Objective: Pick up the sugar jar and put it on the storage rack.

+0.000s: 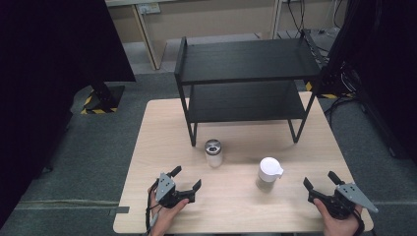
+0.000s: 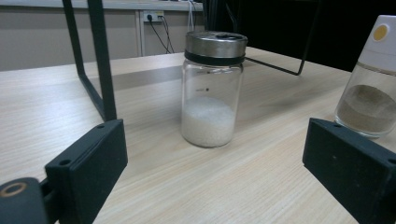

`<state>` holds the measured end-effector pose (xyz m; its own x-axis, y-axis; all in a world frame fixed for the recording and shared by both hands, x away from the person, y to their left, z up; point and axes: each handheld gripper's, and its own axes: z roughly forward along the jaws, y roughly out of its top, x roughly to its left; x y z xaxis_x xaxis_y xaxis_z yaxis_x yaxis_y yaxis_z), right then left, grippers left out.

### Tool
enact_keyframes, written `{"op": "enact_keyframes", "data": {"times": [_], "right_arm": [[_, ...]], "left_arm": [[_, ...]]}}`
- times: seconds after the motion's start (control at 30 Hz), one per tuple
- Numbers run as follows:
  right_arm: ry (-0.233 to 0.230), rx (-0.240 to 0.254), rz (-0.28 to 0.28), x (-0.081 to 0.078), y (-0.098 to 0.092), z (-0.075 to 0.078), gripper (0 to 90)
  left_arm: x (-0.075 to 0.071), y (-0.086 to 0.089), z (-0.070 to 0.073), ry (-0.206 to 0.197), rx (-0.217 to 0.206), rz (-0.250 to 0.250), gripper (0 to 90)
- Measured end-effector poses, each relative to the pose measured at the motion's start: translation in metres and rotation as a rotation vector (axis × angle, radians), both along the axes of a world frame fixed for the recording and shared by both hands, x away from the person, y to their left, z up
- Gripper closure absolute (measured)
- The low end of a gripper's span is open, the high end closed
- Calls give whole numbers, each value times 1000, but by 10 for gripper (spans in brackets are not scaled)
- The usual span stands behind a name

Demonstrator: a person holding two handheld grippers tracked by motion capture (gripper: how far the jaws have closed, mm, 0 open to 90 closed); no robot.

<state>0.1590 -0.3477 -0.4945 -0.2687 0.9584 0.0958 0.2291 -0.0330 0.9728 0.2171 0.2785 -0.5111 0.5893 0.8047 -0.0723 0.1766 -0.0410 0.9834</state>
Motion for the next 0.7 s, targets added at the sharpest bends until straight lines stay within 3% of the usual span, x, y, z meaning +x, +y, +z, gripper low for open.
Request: {"op": "enact_keyframes", "data": {"times": [0.7], "right_arm": [[1,7,-5,0,0,0,67]], "left_arm": [[45,-32,8,26,42,-32,76]]}}
